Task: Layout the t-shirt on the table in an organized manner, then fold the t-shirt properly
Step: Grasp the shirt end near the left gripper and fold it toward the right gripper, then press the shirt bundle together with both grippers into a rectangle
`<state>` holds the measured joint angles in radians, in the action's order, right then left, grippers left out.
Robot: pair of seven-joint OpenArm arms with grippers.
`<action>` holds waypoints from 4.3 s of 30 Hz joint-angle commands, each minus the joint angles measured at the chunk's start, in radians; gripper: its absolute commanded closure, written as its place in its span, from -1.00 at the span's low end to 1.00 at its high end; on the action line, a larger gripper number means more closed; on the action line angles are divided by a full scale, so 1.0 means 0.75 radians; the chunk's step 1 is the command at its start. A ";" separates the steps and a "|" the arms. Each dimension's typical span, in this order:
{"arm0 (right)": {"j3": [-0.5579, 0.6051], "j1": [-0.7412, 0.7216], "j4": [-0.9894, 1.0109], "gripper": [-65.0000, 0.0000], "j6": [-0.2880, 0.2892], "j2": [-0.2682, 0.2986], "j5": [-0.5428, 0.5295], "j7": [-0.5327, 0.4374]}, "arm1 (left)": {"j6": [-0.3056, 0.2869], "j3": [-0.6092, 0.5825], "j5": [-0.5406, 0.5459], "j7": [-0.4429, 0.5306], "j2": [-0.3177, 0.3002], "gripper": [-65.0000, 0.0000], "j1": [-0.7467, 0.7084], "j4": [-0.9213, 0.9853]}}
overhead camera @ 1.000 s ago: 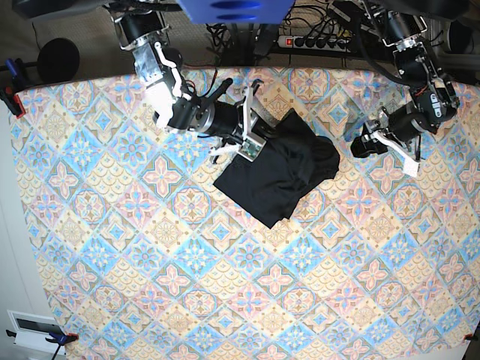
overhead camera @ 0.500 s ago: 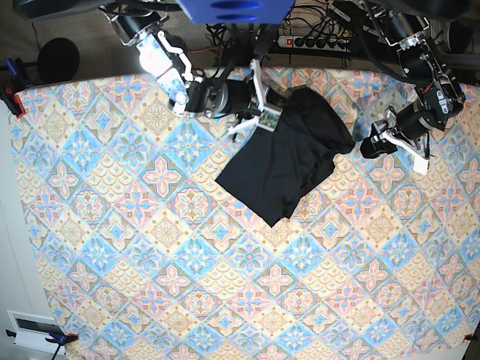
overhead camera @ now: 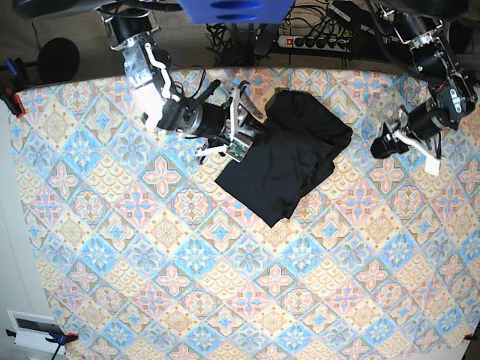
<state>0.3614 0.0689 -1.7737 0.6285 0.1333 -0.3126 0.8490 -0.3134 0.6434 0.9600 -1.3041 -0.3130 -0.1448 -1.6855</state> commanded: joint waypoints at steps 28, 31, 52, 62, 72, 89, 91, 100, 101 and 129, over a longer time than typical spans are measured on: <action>-0.002 -0.169 0.056 0.46 -0.006 -0.034 -0.030 -0.057 | -0.003 -0.847 -0.244 0.040 -0.017 0.10 0.345 0.178; -0.002 -0.169 0.073 0.46 -0.006 -0.034 -0.030 -0.057 | -0.003 -0.873 -0.297 0.042 -0.015 0.22 0.347 0.178; -0.004 -0.169 0.083 0.46 -0.006 -0.034 -0.030 -0.057 | 0.010 -0.873 -0.391 0.191 -0.034 0.99 0.603 0.295; -0.002 -0.169 0.113 0.45 -0.006 -0.034 -0.030 -0.057 | 0.010 -0.932 -0.377 0.183 -0.150 0.65 0.538 0.395; 0.024 -0.406 0.242 0.45 -0.004 -0.034 -0.030 -0.057 | 0.010 -0.511 -0.123 0.179 -0.157 -0.01 0.315 0.156; 0.344 -0.858 0.717 0.81 0.000 -0.218 -0.020 -0.153 | 0.010 -0.446 -0.080 0.173 0.032 0.66 -0.174 -0.266; 0.362 -0.887 0.785 0.91 -0.002 -0.224 -0.020 -0.206 | 0.010 -0.448 -0.109 0.171 0.066 0.66 -0.172 -0.266; 0.370 -0.975 1.163 0.87 -0.004 -0.232 0.080 -0.417 | 0.010 -0.664 -0.407 0.201 0.185 0.66 -0.166 -0.264; 0.370 -0.975 1.198 0.87 -0.004 -0.246 0.113 -0.444 | 0.010 -0.667 -0.436 0.216 0.202 0.66 -0.166 -0.262; 0.358 -0.831 0.948 0.88 -0.006 -0.052 0.297 -0.229 | 0.010 -0.904 -0.600 0.353 0.069 0.66 0.245 0.217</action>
<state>0.6308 -0.5301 -1.0542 0.6010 0.0944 -0.0822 0.6582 -0.3252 -0.0372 0.5495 -1.0515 -0.2523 0.0257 -1.5181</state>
